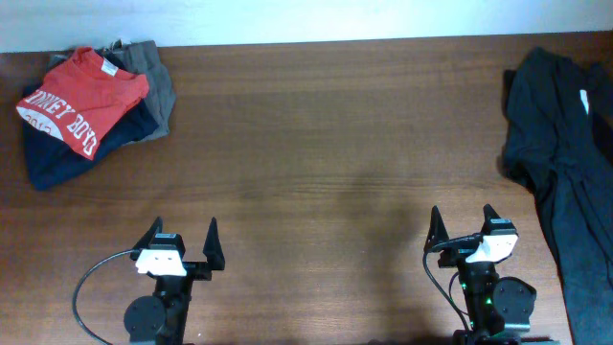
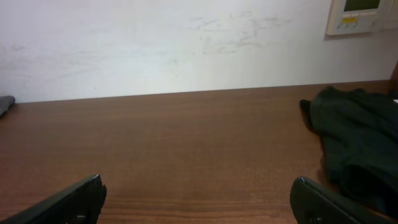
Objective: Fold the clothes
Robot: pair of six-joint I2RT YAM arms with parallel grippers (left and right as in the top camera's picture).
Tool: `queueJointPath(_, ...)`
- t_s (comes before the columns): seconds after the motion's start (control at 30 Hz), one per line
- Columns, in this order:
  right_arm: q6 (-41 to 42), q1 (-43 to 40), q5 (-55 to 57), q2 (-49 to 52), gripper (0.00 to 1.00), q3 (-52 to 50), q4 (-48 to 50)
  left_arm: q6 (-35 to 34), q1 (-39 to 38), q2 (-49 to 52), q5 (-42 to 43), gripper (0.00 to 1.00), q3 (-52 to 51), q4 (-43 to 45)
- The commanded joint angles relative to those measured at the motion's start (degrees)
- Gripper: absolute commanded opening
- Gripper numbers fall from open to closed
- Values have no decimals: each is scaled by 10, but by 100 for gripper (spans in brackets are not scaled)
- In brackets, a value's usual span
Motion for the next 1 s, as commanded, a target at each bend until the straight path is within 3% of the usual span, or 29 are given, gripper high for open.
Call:
queueJointPath(0.0, 1, -4, 5, -4, 99, -3, -4, -1, 3, -5, -8, 99, -5, 0)
queueJointPath(0.67, 8, -4, 0, -4, 99, -3, 2, -1, 3, -5, -8, 99, -5, 0)
queueJointPath(0.9, 141, -4, -196, -4, 99, -3, 7, -1, 3, -5, -8, 99, -5, 0)
queueJointPath(0.97, 143, -4, -224, -4, 99, -3, 7, -1, 3, -5, -8, 99, -5, 0)
